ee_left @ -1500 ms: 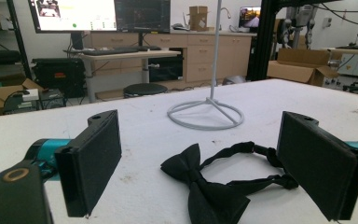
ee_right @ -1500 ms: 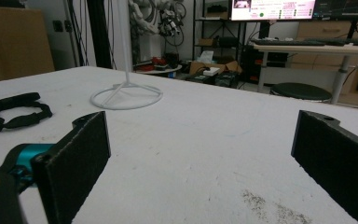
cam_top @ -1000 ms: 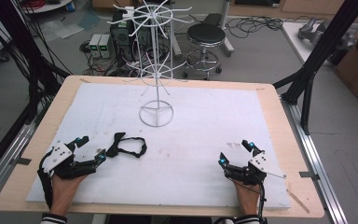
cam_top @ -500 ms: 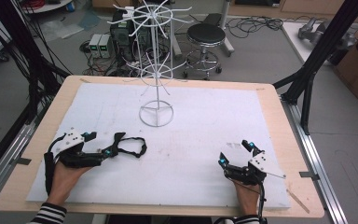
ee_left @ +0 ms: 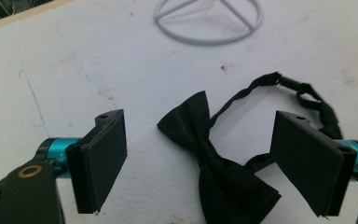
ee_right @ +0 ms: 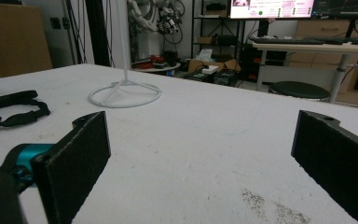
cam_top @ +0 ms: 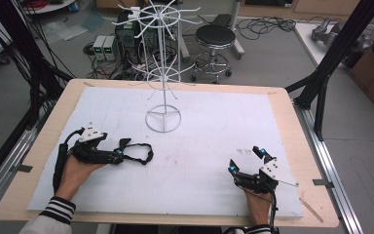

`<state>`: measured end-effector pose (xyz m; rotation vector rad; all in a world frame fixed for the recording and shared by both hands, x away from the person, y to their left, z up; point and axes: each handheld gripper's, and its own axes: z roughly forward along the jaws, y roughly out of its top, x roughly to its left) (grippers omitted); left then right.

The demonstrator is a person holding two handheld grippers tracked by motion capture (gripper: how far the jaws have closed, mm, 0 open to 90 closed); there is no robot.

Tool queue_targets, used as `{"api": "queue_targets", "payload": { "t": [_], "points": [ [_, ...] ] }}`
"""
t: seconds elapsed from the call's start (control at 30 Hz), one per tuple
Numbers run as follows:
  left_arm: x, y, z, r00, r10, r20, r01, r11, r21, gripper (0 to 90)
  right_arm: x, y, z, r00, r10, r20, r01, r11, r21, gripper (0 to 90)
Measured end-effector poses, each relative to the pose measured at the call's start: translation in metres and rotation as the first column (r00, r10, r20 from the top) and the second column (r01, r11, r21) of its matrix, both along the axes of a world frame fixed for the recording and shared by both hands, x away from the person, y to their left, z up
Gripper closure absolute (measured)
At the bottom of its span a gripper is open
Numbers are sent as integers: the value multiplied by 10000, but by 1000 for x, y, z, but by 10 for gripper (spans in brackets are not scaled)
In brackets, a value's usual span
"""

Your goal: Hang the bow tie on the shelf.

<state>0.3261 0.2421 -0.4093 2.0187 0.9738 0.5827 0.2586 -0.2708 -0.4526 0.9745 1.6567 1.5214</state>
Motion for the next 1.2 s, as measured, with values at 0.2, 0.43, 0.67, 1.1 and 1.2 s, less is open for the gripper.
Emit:
{"api": "queue_targets", "payload": {
  "t": [0.2, 0.43, 0.67, 1.1, 1.2],
  "points": [
    [9, -4, -1, 9986, 280, -457, -256, 9983, 525, 218, 0, 0, 0, 10000, -28, 40, 28, 10000, -30, 34],
    [16, -10, 0, 9960, 289, -851, -222, 9967, 783, 299, 0, 0, 0, 10000, -26, 38, 26, 10000, -24, 34],
    [23, -18, -7, 9886, 592, -1383, -409, 9904, 1318, 373, 0, 0, 0, 10000, -28, 21, 28, 10000, -15, 34],
    [29, -26, -14, 9704, 1151, -2121, -820, 9839, 1588, 486, 0, 0, 0, 10000, -22, 34, 22, 10000, -10, 34],
    [30, -29, -15, 9684, 1197, -2188, -824, 9816, 1723, 512, 0, 0, 0, 10000, -23, 35, 23, 10000, -10, 34]
  ]
}}
